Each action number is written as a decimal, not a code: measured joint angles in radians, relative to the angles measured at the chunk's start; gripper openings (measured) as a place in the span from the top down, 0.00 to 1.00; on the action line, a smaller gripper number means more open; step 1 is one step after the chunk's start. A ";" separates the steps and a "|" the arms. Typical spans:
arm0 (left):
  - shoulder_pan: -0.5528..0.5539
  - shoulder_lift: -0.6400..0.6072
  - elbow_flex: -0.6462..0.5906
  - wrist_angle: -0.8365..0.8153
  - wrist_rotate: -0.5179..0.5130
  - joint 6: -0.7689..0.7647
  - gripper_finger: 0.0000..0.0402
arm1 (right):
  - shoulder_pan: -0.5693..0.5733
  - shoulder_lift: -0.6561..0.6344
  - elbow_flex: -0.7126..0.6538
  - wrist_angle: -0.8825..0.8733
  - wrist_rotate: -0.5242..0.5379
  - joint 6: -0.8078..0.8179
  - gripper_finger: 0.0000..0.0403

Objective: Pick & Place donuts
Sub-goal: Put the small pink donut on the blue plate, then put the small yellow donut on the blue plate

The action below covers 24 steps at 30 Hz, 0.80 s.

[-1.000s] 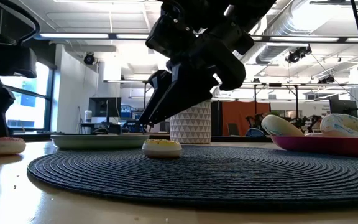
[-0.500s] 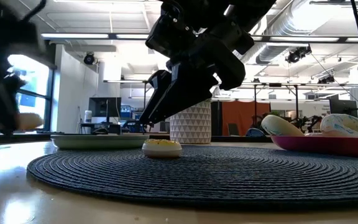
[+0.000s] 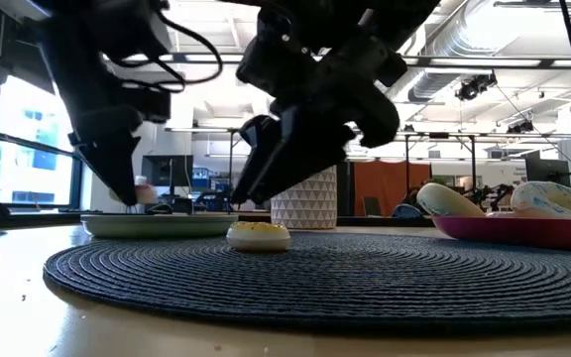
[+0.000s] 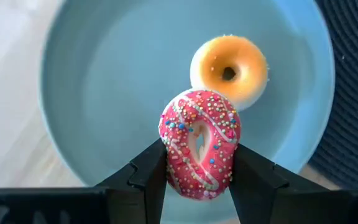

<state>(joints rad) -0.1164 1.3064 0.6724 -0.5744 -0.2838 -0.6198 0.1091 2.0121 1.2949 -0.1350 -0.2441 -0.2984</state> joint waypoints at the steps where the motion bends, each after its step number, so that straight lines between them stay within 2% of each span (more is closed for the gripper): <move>1: 0.023 0.000 0.000 -0.001 0.032 0.018 0.64 | 0.004 0.000 0.000 -0.008 -0.013 -0.008 0.50; 4: 0.064 0.001 0.000 0.002 0.095 0.074 0.64 | 0.024 0.000 0.000 -0.007 -0.035 -0.045 0.50; 7: 0.066 0.001 0.000 0.014 0.116 0.118 0.62 | 0.040 0.000 0.000 0.005 0.006 -0.089 0.50; 13: 0.064 0.001 0.000 0.041 0.117 0.130 0.44 | 0.044 0.000 0.000 -0.003 -0.004 -0.069 0.49; 17: 0.064 0.000 0.000 0.045 0.102 0.151 0.32 | 0.044 0.002 0.000 -0.001 0.003 -0.044 0.45; 20: 0.064 -0.002 0.009 0.042 0.105 0.152 0.27 | 0.044 0.021 0.000 0.005 0.004 -0.034 0.41; 24: 0.064 -0.002 0.046 0.023 0.113 0.168 0.26 | 0.044 0.055 0.000 0.026 0.007 -0.033 0.38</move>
<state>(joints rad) -0.0525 1.3045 0.7188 -0.5515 -0.1709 -0.4514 0.1532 2.0666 1.2949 -0.1086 -0.2367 -0.3309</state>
